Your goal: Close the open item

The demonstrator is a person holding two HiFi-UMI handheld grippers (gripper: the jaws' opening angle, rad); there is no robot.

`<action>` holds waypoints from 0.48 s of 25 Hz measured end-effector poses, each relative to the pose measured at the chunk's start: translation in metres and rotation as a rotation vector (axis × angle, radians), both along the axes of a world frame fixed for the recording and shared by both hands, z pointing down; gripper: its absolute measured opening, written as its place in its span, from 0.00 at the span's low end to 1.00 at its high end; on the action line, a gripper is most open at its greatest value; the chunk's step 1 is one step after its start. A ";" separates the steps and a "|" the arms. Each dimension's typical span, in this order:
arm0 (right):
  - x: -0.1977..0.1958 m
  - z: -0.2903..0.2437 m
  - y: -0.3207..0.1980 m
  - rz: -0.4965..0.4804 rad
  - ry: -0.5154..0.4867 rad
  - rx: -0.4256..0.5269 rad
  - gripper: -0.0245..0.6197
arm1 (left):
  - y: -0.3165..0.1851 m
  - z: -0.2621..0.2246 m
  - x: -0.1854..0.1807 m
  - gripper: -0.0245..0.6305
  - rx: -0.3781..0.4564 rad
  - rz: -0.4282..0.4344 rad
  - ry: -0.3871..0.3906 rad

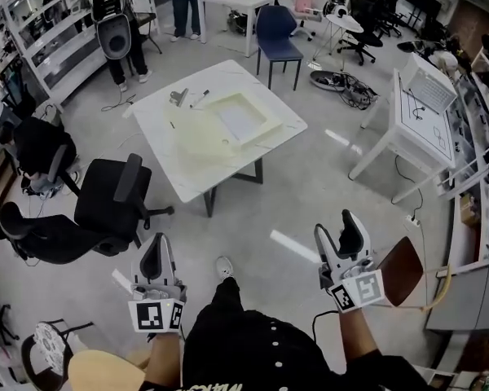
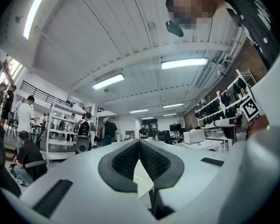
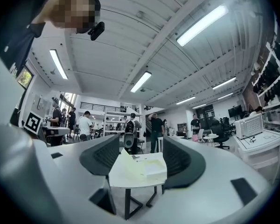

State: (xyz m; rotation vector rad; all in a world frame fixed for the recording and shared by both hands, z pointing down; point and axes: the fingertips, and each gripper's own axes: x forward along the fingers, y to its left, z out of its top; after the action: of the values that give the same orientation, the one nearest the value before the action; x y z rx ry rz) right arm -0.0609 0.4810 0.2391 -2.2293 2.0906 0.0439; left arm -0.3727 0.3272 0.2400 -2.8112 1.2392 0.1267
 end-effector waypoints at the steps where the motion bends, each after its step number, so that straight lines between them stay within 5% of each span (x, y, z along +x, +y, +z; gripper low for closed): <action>1: 0.005 0.001 -0.010 0.004 0.001 -0.005 0.49 | -0.011 0.000 0.004 0.07 0.001 -0.001 0.001; 12: 0.049 -0.012 -0.131 0.037 0.025 -0.007 0.49 | -0.139 -0.014 0.041 0.07 0.021 0.006 0.023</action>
State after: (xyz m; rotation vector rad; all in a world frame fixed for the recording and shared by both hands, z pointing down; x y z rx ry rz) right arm -0.0119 0.3505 0.2269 -2.2831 2.0643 0.0674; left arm -0.3318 0.1884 0.2264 -2.8036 1.2272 0.1712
